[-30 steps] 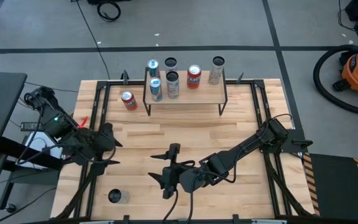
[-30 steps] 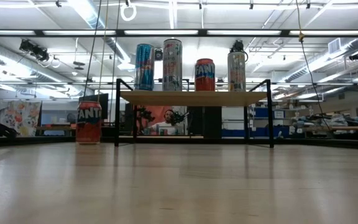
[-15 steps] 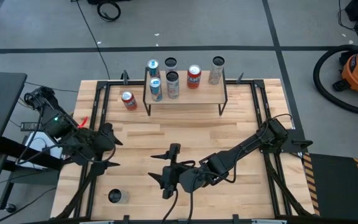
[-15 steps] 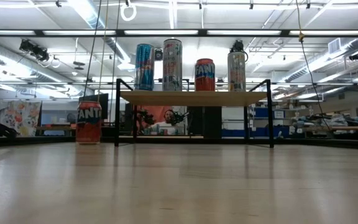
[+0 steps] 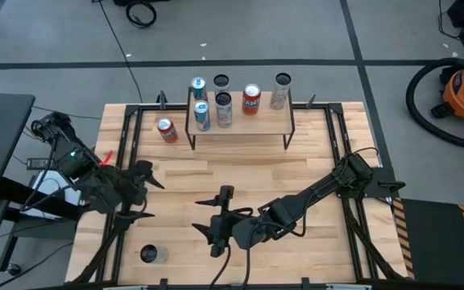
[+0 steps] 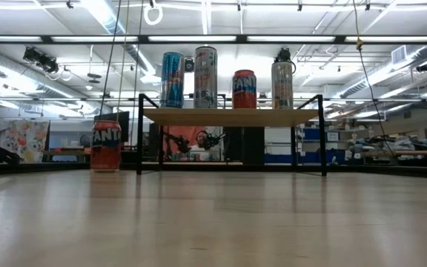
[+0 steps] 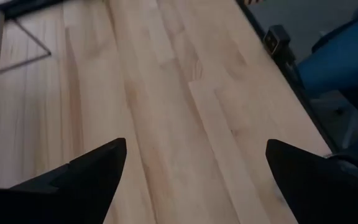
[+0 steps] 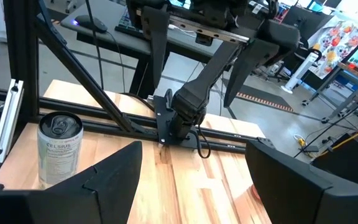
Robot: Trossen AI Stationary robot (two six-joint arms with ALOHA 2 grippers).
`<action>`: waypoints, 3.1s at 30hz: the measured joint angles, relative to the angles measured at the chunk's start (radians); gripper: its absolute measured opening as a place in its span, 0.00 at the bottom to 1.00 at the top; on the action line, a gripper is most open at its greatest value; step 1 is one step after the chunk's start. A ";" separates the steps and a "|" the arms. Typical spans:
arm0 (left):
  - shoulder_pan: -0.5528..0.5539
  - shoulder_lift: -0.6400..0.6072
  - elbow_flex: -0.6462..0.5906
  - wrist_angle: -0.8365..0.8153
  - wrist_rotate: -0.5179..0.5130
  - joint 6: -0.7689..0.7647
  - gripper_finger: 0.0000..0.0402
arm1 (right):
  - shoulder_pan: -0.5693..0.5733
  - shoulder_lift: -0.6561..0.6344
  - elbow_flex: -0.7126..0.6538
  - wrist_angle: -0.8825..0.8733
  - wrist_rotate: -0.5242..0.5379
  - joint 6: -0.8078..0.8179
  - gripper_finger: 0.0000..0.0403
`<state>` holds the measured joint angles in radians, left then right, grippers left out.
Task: Place canned beverage on shelf
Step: Put the white yellow soda can on the shelf aligned with the other white yellow soda can
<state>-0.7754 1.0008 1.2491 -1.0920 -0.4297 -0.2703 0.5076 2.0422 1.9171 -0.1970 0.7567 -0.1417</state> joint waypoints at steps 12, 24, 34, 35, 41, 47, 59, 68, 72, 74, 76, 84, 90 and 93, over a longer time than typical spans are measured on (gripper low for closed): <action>0.000 0.001 0.000 0.095 -0.002 -0.082 0.99 | 0.000 0.000 0.000 0.000 0.000 0.000 0.74; 0.000 0.001 0.000 0.093 -0.003 -0.079 0.99 | -0.002 0.000 0.000 0.000 0.000 0.000 0.74; 0.000 0.001 0.000 0.094 -0.022 -0.058 0.99 | -0.011 0.000 0.000 0.001 0.000 0.000 0.74; 0.000 0.001 0.000 0.094 -0.022 -0.059 0.99 | -0.012 0.000 0.000 0.001 0.000 0.000 0.74; 0.000 0.001 0.000 0.118 0.009 -0.059 0.99 | -0.015 0.000 0.000 0.001 0.000 0.000 0.74; 0.000 0.001 0.000 0.137 0.047 -0.099 0.99 | -0.016 0.000 0.000 0.001 0.000 0.000 0.74; -0.016 0.113 0.000 0.124 0.150 -0.135 0.99 | -0.017 0.000 0.000 0.001 0.000 0.000 0.74; -0.016 0.179 0.000 0.049 0.279 -0.288 0.99 | -0.020 0.000 0.000 0.001 0.000 0.000 0.74; -0.021 0.195 0.000 0.037 0.311 -0.340 0.99 | -0.021 0.000 0.000 0.000 0.000 0.000 0.74; -0.035 0.197 0.000 0.041 0.312 -0.365 0.99 | -0.020 0.000 0.000 -0.001 0.000 0.000 0.74; -0.049 0.204 0.000 0.041 0.315 -0.400 0.99 | -0.020 0.000 0.000 -0.006 0.000 0.000 0.74; -0.116 0.262 0.000 0.046 0.321 -0.531 0.99 | -0.025 0.000 0.000 -0.046 0.000 0.009 0.74; -0.144 0.308 0.000 0.047 0.351 -0.619 0.99 | -0.025 0.000 0.000 -0.046 0.000 0.011 0.74; -0.150 0.320 0.000 0.048 0.357 -0.653 0.99 | -0.025 0.000 0.000 -0.046 0.000 0.011 0.74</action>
<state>-0.9249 1.3208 1.2495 -1.0443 -0.0727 -0.9232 0.4828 2.0426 1.9171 -0.2428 0.7563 -0.1307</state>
